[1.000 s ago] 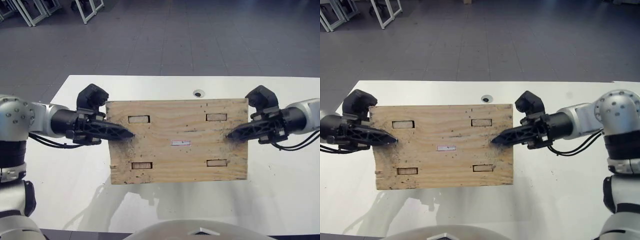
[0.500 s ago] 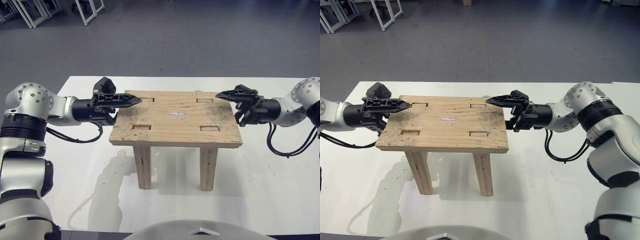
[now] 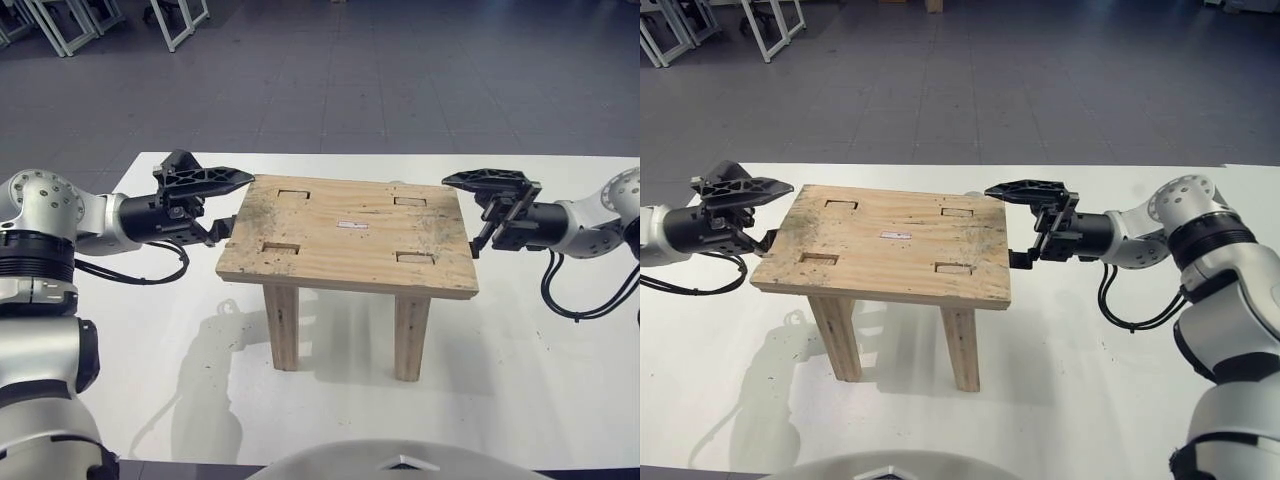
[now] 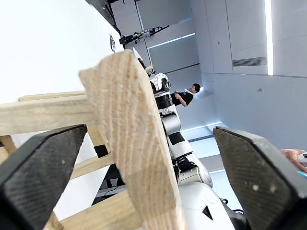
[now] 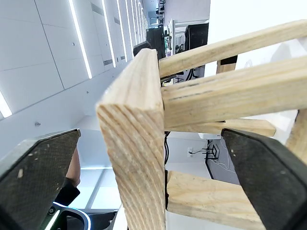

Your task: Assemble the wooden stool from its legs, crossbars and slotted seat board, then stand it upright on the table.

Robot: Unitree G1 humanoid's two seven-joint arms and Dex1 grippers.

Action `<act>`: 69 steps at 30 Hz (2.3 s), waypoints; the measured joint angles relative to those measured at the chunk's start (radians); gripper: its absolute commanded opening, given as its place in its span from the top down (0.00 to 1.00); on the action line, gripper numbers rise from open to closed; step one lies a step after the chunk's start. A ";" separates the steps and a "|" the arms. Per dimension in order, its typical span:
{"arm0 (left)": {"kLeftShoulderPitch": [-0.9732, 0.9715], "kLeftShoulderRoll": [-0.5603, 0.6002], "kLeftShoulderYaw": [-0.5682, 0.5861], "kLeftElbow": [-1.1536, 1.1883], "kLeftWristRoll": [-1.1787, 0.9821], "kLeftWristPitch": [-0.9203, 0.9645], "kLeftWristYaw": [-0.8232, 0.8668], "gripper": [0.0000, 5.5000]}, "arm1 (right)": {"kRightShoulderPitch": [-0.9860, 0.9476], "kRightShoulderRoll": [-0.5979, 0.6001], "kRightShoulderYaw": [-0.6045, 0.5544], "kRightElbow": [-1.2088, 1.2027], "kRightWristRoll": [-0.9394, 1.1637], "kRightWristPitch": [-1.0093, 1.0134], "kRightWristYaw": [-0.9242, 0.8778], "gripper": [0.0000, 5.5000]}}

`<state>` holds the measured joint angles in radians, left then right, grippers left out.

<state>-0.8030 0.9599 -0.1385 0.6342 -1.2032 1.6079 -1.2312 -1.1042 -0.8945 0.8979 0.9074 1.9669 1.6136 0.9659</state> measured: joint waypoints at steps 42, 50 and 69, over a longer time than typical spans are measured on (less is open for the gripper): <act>0.493 -0.722 0.263 -0.599 0.891 -1.260 1.089 0.12 | 0.678 0.664 -0.800 -0.625 -1.635 -1.449 -1.043 0.00; 0.453 -0.743 0.289 -0.599 0.824 -1.175 1.059 0.12 | 0.644 0.722 -0.871 -0.586 -1.722 -1.472 -1.042 0.00; 0.458 -0.755 0.291 -0.629 0.931 -1.222 1.123 0.12 | 0.701 0.761 -0.927 -0.675 -1.800 -1.403 -1.007 0.00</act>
<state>-0.3452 0.2051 0.1525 0.0049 -0.2725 0.3860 -0.1080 -0.4034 -0.1337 -0.0290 0.2321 0.1671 0.2106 -0.0409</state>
